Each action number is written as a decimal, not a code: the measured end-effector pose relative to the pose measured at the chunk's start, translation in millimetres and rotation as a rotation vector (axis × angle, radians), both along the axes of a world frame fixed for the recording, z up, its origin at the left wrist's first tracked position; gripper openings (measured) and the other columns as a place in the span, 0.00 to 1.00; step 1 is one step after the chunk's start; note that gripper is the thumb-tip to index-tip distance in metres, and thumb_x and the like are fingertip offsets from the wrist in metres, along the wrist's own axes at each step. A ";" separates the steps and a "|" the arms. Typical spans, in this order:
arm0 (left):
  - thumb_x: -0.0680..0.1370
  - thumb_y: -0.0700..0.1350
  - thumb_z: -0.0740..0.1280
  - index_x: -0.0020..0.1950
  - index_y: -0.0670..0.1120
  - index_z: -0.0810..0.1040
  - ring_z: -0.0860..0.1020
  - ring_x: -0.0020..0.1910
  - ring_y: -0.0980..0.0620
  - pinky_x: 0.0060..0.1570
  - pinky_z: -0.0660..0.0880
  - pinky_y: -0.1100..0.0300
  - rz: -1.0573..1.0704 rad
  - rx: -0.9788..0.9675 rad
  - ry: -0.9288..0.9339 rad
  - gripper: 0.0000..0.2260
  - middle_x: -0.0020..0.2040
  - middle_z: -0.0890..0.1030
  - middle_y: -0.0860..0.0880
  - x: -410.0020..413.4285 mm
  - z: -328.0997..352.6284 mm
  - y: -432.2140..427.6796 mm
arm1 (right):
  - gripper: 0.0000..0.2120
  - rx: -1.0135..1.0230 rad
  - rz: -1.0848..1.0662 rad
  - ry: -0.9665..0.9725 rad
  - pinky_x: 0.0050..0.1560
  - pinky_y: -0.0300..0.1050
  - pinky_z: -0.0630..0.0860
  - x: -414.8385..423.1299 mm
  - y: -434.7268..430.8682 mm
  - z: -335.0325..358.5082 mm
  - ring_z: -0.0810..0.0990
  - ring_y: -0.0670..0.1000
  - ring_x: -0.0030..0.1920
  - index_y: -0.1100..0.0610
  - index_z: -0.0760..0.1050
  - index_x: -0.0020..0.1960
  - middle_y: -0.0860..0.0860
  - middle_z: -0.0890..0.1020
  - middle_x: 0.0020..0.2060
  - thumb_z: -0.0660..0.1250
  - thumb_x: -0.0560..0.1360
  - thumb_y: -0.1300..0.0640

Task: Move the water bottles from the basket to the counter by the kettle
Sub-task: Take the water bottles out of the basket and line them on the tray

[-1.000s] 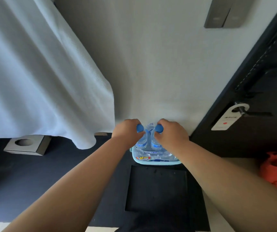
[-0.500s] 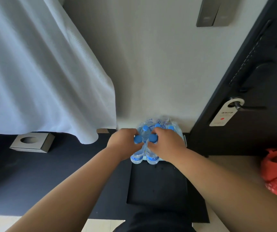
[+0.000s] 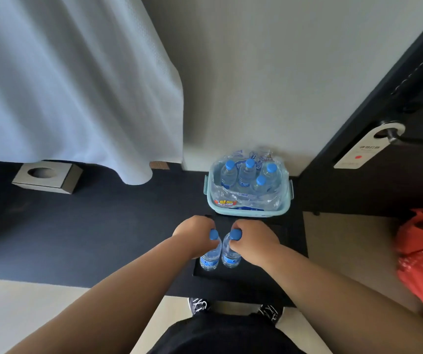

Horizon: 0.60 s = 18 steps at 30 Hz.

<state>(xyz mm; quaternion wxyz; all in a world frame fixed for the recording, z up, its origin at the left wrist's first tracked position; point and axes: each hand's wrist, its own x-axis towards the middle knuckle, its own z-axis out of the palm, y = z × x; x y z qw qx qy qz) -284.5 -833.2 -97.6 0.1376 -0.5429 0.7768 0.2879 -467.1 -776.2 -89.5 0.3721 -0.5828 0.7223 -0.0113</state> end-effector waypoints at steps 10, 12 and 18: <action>0.74 0.55 0.70 0.52 0.51 0.81 0.80 0.46 0.48 0.44 0.80 0.55 0.100 0.105 -0.013 0.11 0.47 0.81 0.53 -1.3 -66.7 3.8 | 0.07 0.146 -0.142 -0.070 0.46 0.50 0.84 5.6 -1.3 -67.1 0.82 0.48 0.43 0.46 0.80 0.51 0.44 0.82 0.44 0.72 0.73 0.50; 0.75 0.54 0.70 0.51 0.49 0.80 0.80 0.45 0.48 0.41 0.77 0.56 0.136 0.110 -0.003 0.10 0.46 0.80 0.53 -6.3 -74.6 -4.8 | 0.09 0.155 -0.199 -0.085 0.46 0.51 0.84 4.8 -8.5 -77.7 0.83 0.49 0.43 0.47 0.80 0.52 0.46 0.82 0.44 0.72 0.72 0.50; 0.79 0.56 0.69 0.52 0.46 0.80 0.80 0.47 0.47 0.41 0.74 0.56 0.221 0.099 0.009 0.13 0.47 0.81 0.50 -16.3 -101.3 -26.6 | 0.11 0.126 -0.260 -0.024 0.47 0.48 0.79 4.1 -32.7 -115.1 0.83 0.54 0.49 0.54 0.81 0.56 0.51 0.84 0.48 0.68 0.77 0.49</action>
